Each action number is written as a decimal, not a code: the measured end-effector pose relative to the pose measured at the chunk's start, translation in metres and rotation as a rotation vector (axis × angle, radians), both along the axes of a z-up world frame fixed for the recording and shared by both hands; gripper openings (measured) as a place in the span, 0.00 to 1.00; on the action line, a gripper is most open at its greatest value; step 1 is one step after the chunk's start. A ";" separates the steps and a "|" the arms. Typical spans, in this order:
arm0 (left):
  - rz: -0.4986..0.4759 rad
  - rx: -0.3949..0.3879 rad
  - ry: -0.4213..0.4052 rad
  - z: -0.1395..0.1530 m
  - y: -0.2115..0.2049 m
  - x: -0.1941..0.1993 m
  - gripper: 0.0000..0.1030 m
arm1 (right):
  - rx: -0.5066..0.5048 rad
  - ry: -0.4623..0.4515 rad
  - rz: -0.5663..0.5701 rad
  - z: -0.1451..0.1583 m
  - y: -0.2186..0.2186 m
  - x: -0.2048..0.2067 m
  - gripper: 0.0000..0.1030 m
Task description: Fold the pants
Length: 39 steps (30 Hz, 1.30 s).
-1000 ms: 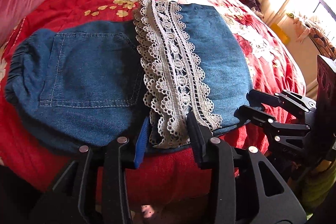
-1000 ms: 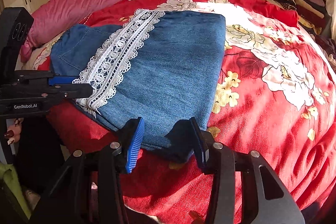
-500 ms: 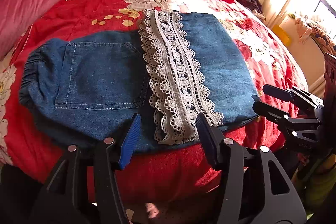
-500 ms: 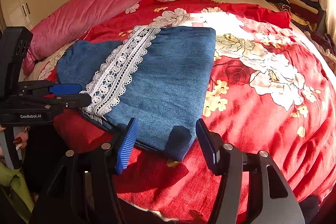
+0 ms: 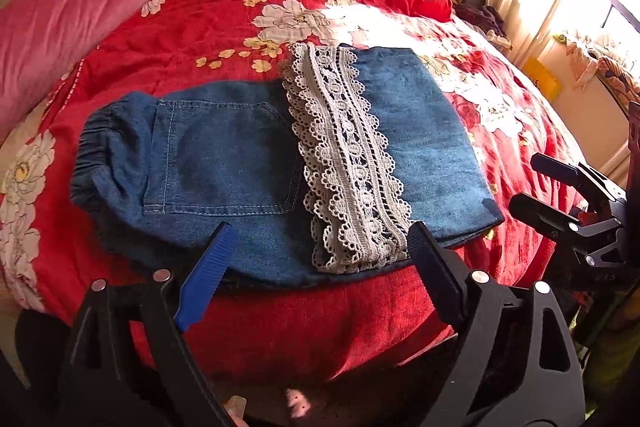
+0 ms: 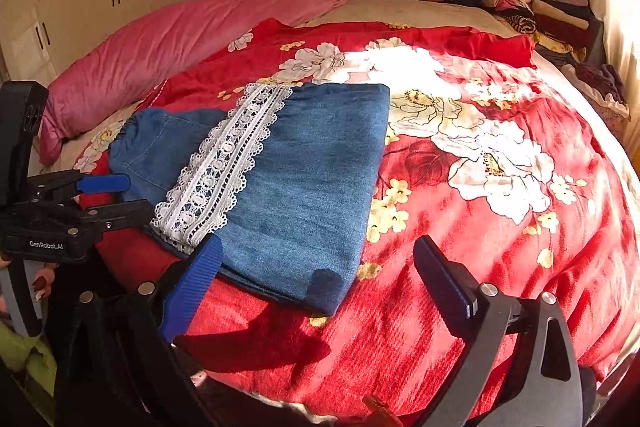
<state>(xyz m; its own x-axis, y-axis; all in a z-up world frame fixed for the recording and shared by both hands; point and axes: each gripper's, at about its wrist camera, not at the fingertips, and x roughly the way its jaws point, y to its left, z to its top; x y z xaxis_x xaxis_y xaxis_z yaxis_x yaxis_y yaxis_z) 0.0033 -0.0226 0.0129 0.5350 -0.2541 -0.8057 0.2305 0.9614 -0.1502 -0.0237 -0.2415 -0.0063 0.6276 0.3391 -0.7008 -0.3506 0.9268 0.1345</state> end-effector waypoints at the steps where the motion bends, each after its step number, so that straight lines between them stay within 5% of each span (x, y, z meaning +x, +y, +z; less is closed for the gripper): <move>1: 0.005 -0.001 -0.003 0.001 0.002 0.000 0.82 | -0.003 -0.009 0.001 0.003 0.001 -0.001 0.95; 28: 0.210 0.017 -0.055 0.013 0.078 -0.008 0.91 | 0.009 -0.063 0.120 0.051 0.058 0.023 0.96; 39: 0.308 -0.032 -0.007 -0.001 0.125 -0.012 0.91 | -0.021 -0.065 0.226 0.060 0.108 0.052 0.96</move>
<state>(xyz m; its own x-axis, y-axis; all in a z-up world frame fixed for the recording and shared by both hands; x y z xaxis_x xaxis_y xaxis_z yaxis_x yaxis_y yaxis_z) -0.0085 0.1019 0.0124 0.5963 -0.1047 -0.7959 -0.0694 0.9810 -0.1810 0.0283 -0.1336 0.0536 0.5811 0.4624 -0.6697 -0.5572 0.8259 0.0867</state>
